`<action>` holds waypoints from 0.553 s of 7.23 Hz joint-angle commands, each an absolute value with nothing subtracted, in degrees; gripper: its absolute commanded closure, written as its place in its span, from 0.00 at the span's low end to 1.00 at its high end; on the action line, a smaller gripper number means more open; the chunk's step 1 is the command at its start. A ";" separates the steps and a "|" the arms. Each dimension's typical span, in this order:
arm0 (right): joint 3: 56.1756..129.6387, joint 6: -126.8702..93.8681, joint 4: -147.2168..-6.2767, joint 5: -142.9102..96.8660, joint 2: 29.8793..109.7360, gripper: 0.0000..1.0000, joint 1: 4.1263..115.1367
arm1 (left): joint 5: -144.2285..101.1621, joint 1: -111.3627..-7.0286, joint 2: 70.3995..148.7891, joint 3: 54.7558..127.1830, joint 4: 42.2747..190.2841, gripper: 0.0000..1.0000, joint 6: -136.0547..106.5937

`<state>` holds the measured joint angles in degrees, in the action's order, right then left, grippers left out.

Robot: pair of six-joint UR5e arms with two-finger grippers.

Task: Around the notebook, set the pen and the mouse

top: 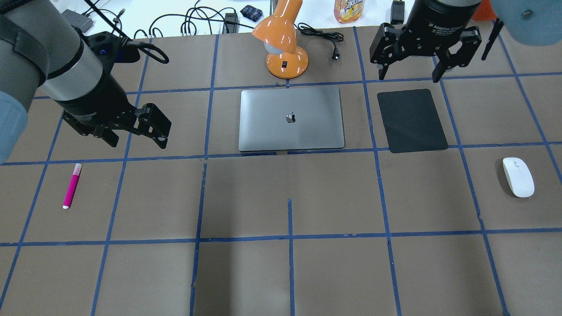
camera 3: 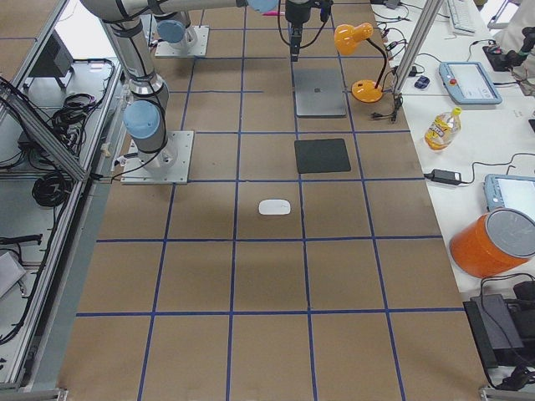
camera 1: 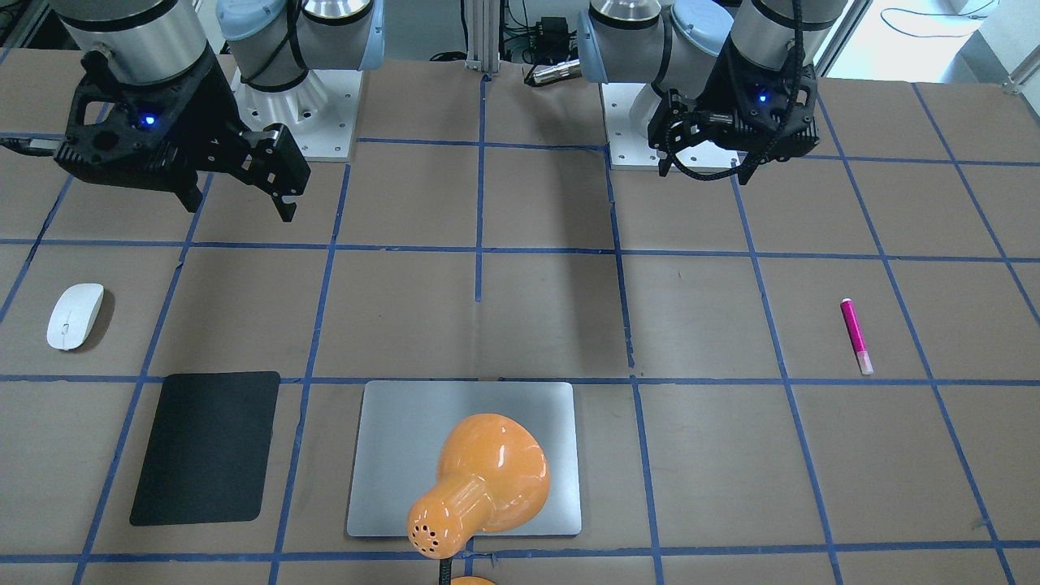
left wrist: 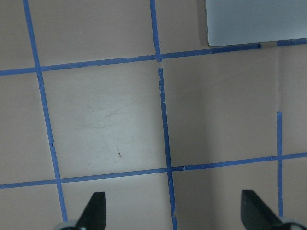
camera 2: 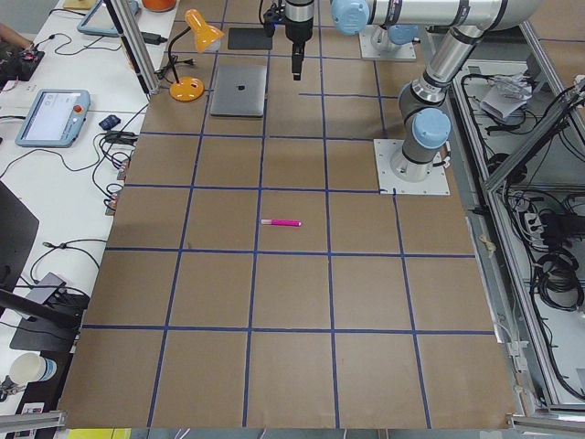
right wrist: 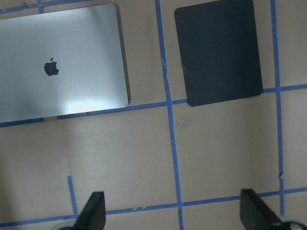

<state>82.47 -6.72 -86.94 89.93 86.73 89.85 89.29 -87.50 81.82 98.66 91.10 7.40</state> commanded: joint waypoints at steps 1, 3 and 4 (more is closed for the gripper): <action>83.40 6.34 -85.26 92.37 86.92 0.00 76.46 | 89.21 -84.57 82.27 100.10 90.62 0.00 7.38; 85.06 19.07 -84.72 92.72 86.05 0.00 67.01 | 89.21 -74.84 82.97 101.77 89.56 0.00 10.08; 88.91 25.60 -88.64 92.38 84.83 0.00 62.27 | 89.30 -69.66 83.49 102.65 89.56 0.00 16.46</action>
